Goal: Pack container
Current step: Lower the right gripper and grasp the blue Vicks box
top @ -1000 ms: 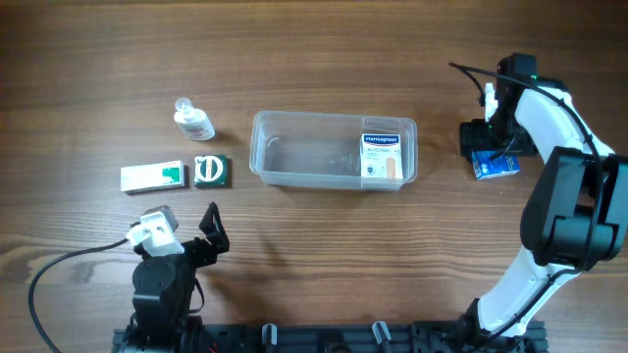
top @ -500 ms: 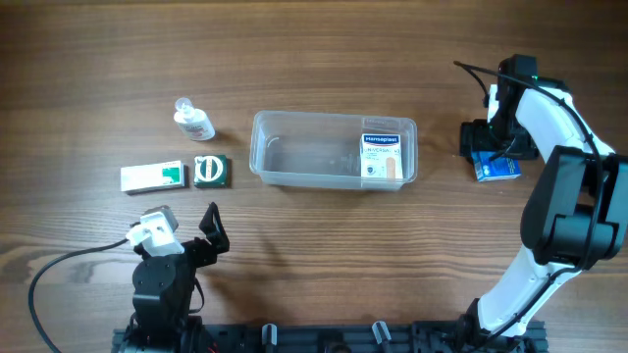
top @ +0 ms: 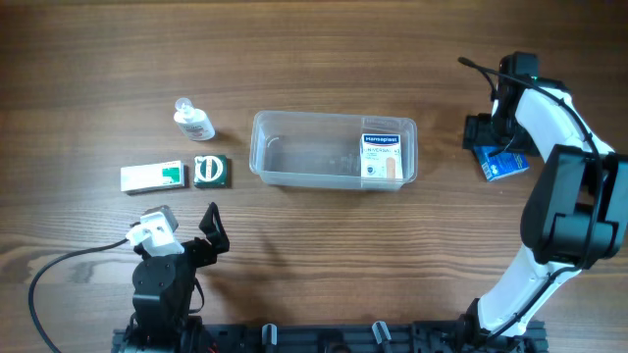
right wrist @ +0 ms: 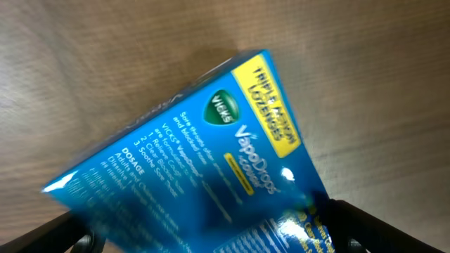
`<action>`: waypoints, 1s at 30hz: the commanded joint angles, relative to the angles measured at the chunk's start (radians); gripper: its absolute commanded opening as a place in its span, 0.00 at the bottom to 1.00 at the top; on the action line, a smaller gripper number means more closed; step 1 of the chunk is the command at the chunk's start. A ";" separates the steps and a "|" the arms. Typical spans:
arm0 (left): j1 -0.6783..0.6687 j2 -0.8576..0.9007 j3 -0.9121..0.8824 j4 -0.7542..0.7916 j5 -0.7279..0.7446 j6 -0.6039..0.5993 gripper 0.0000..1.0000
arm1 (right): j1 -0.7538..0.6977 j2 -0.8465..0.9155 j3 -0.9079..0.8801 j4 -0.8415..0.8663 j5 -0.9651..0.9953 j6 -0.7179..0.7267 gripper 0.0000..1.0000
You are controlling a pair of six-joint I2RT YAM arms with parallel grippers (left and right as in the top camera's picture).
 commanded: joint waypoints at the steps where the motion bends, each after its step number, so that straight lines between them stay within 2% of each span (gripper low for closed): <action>1: 0.008 -0.009 -0.002 0.003 0.008 0.020 1.00 | -0.007 -0.098 -0.004 0.037 -0.070 -0.029 1.00; 6: 0.008 -0.009 -0.002 0.003 0.008 0.020 1.00 | -0.007 -0.132 -0.005 0.011 -0.091 -0.087 1.00; 15: 0.008 -0.009 -0.002 0.003 0.008 0.020 1.00 | -0.010 -0.092 -0.013 -0.074 -0.091 -0.335 1.00; 24: 0.008 -0.009 -0.002 0.003 0.008 0.020 1.00 | -0.013 -0.040 -0.013 -0.069 -0.083 -0.372 1.00; 30: 0.008 -0.009 -0.002 0.003 0.008 0.020 1.00 | -0.016 0.017 -0.013 -0.050 0.051 -0.283 1.00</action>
